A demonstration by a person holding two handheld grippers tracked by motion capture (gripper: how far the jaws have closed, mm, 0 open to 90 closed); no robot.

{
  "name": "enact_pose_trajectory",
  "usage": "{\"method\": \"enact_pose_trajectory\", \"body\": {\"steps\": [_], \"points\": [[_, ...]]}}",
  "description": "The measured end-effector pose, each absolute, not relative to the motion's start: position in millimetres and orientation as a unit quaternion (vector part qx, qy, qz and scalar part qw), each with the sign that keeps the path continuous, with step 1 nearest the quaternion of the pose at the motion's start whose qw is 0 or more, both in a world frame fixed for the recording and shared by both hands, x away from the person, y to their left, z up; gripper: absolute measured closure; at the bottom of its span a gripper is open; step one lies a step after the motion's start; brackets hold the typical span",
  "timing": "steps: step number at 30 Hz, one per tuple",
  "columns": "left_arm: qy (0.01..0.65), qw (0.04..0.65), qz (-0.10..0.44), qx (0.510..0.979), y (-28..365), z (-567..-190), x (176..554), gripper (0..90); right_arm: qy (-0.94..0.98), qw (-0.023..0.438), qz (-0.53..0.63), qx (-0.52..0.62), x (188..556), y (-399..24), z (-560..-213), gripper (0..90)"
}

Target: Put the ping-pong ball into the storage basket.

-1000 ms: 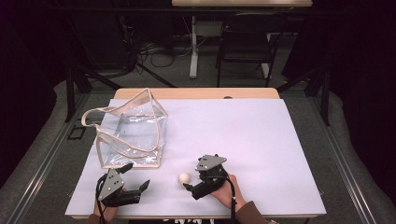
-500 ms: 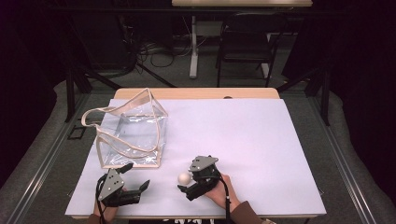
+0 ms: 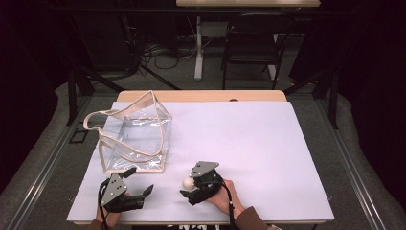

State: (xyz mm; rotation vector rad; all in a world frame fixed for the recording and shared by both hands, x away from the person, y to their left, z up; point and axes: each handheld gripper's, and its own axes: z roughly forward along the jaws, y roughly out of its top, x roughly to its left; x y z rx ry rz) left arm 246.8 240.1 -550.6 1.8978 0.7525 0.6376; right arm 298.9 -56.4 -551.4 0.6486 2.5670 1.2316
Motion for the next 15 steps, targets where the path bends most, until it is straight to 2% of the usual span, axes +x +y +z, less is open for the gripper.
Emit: {"method": "enact_pose_trajectory", "body": {"steps": [6, 7, 9, 15], "points": [[0.310, 0.481, 0.262, 0.778, 240.2, -550.6, 246.7, 15.9, 0.879, 0.108, 0.410, 0.218, 298.6, -53.9, -553.0, 21.8], [0.309, 0.481, 0.262, 0.778, 240.2, -550.5, 246.7, 15.8, 0.882, 0.108, 0.405, 0.215, 298.7, -52.9, -553.6, 26.5], [0.309, 0.481, 0.262, 0.778, 240.2, -550.5, 246.7, 15.8, 0.884, 0.106, 0.402, 0.216, 298.5, -52.0, -554.3, 29.7], [0.309, 0.481, 0.262, 0.778, 240.3, -550.5, 246.8, 15.8, 0.887, 0.108, 0.395, 0.214, 298.8, -50.8, -555.1, 36.9]]}}
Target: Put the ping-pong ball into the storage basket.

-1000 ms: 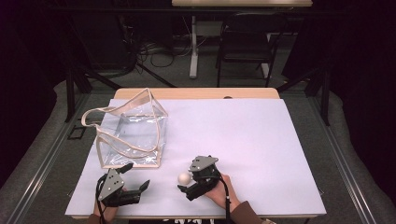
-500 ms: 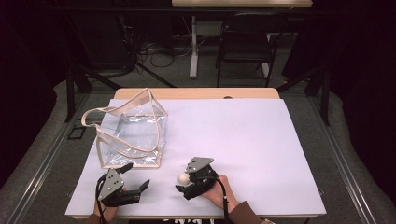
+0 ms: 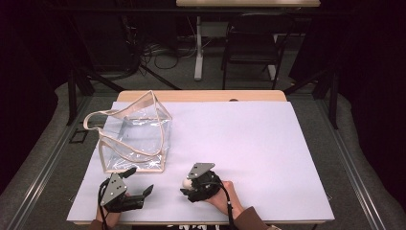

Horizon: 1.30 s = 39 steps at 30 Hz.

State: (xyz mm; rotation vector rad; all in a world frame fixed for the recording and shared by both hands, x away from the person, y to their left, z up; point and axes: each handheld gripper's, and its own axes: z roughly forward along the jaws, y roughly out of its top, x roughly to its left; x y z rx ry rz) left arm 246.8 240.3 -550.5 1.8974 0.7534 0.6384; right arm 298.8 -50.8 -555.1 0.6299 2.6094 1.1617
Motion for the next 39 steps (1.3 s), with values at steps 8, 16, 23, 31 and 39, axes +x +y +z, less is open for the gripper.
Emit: {"method": "enact_pose_trajectory", "body": {"steps": [8, 16, 23, 31, 39], "points": [[0.308, 0.481, 0.261, 0.778, 240, -551, 247, 15.9, 0.890, 0.111, 0.387, 0.214, 299, -50, -555, 50.1], [0.308, 0.481, 0.260, 0.779, 240, -551, 247, 15.9, 0.891, 0.114, 0.386, 0.210, 299, -50, -555, 50.7], [0.308, 0.482, 0.260, 0.778, 240, -551, 247, 15.9, 0.888, 0.120, 0.390, 0.211, 297, -52, -550, 50.8], [0.307, 0.481, 0.261, 0.778, 240, -551, 247, 15.9, 0.884, 0.127, 0.396, 0.213, 296, -54, -546, 50.9], [0.309, 0.481, 0.261, 0.778, 240, -550, 247, 15.8, 0.881, 0.138, 0.397, 0.218, 297, -58, -539, 50.9]]}}
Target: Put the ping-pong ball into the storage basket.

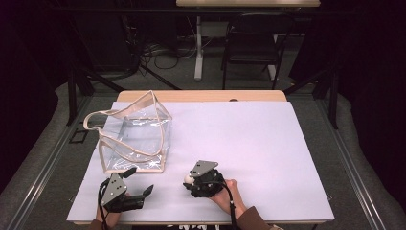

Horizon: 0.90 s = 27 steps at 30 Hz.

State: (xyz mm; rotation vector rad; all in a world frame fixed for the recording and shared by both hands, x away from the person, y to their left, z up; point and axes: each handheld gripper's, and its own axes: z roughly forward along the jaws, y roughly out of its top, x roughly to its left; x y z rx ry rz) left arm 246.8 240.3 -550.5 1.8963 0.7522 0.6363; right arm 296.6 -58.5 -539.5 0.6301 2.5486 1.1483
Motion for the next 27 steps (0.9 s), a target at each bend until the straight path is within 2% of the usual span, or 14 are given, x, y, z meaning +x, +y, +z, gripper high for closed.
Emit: {"method": "enact_pose_trajectory", "body": {"steps": [27], "points": [[0.308, 0.481, 0.261, 0.778, 241, -550, 247, 15.8, 0.867, 0.164, 0.403, 0.242, 304, -77, -527, 51.0]]}}
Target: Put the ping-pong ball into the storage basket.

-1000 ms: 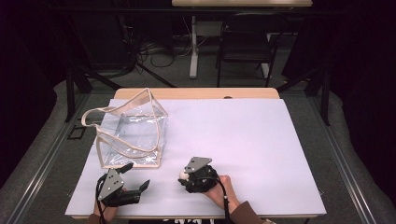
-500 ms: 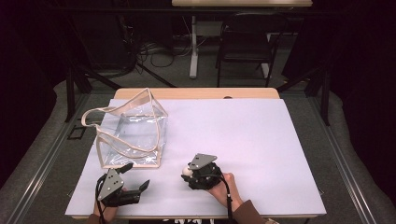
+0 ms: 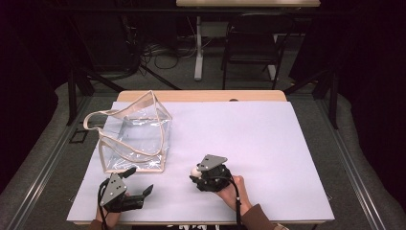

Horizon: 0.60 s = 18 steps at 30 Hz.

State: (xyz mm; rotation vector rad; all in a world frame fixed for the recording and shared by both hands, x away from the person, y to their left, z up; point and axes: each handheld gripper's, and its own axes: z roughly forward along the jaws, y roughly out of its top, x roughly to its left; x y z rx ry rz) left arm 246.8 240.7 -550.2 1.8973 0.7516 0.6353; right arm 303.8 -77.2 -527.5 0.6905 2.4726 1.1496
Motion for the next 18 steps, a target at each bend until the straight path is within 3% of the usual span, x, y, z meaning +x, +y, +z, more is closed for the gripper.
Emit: {"method": "enact_pose_trajectory", "body": {"steps": [18], "points": [[0.308, 0.482, 0.260, 0.778, 240.8, -550.1, 246.8, 15.9, 0.860, 0.175, 0.404, 0.257, 307.8, -85.5, -523.9, 51.0]]}}
